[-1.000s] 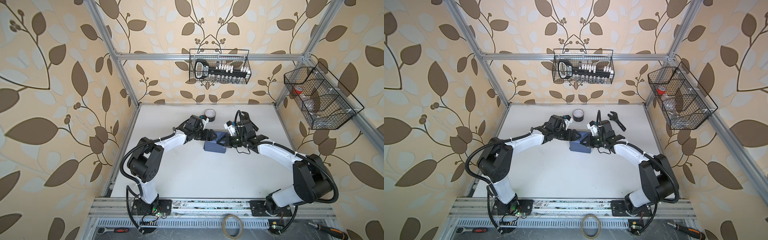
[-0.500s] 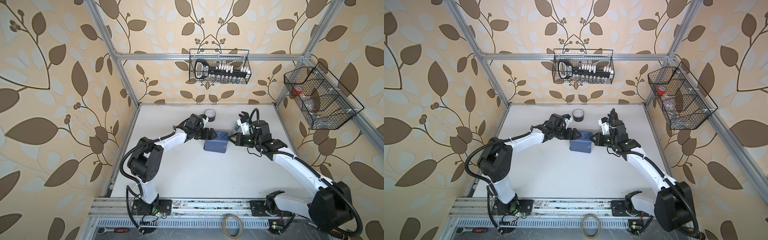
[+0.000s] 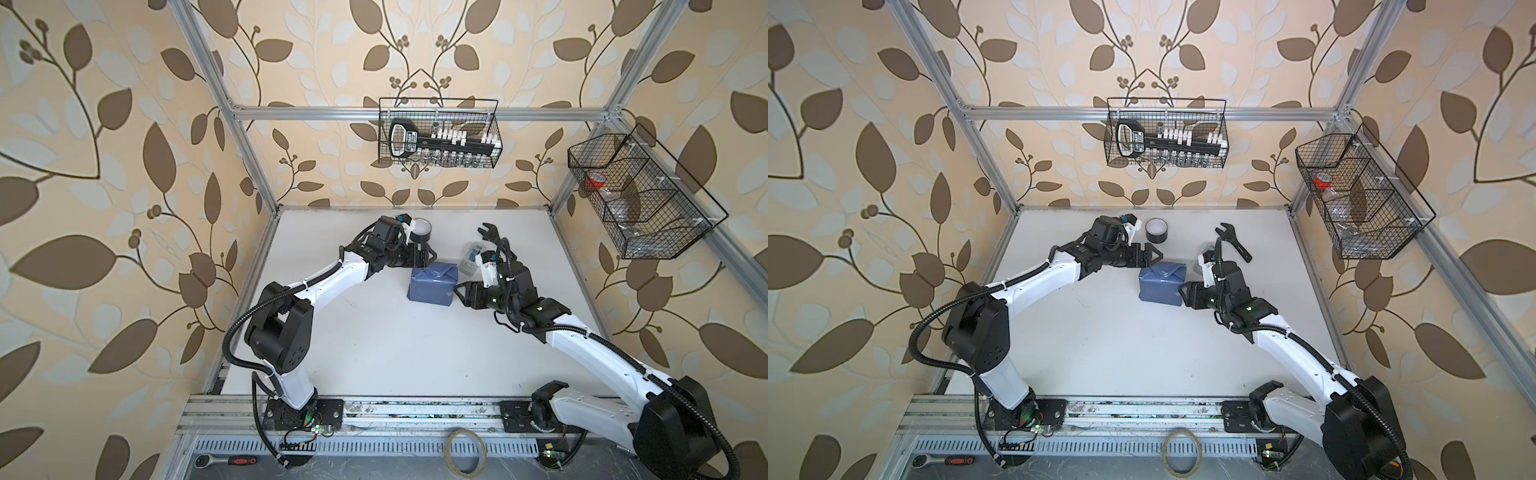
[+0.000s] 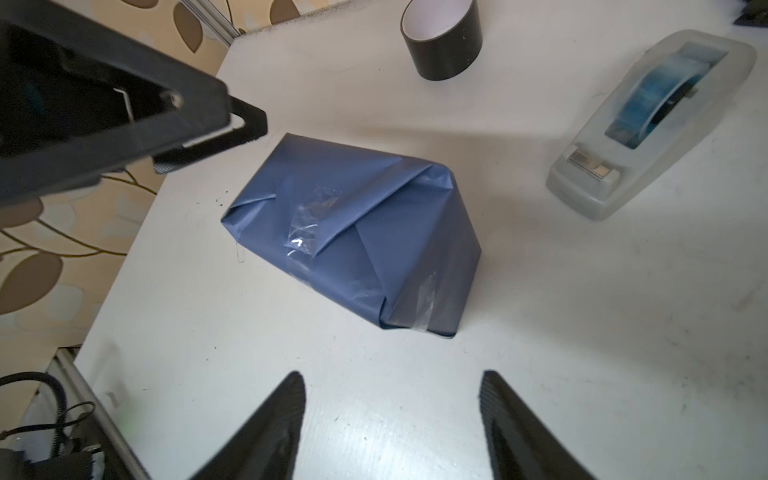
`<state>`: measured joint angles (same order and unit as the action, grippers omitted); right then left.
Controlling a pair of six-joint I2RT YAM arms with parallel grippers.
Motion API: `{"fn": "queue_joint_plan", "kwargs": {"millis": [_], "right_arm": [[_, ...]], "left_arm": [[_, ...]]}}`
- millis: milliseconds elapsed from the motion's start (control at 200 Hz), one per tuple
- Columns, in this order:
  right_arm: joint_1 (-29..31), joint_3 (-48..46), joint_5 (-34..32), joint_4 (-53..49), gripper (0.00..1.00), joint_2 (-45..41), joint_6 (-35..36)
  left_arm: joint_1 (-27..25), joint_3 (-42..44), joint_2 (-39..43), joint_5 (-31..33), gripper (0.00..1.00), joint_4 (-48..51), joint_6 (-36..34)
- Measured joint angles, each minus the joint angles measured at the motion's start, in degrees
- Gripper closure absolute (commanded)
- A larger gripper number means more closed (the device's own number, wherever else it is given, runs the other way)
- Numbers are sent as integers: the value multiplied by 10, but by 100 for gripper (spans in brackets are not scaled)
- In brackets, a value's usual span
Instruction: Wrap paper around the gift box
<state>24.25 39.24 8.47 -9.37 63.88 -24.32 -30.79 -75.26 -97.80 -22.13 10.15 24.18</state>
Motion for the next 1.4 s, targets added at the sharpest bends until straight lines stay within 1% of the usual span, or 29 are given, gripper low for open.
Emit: {"fn": "queue_joint_plan", "kwargs": {"millis": [120,230,315,425,535,605,760,905,1040,1160,1400], "right_arm": [[11,-3,-18,28,23,10,3],[14,-11,-23,55,22,9,4],[14,-26,-18,77,21,6,6],[14,-56,0,113,22,6,5],[14,-83,15,144,27,10,2],[14,-87,17,162,31,23,0],[14,-87,18,198,37,53,-6],[14,-86,13,212,41,72,-7],[13,-76,7,212,45,82,-7],[6,-56,7,212,48,94,-7],[-13,-12,7,209,49,132,-7]], "left_arm": [[1,29,29,3,4,-3,0],[9,79,64,14,5,-7,2],[21,144,104,16,6,-24,10],[37,236,157,14,10,-57,20],[41,305,182,3,16,-106,25],[41,324,180,-5,19,-124,18],[19,325,160,-10,21,-153,-4],[-4,313,116,-10,21,-164,-17],[-6,300,94,0,21,-161,-22],[-6,271,85,15,21,-153,-28],[-6,209,48,45,20,-140,-30]]}}
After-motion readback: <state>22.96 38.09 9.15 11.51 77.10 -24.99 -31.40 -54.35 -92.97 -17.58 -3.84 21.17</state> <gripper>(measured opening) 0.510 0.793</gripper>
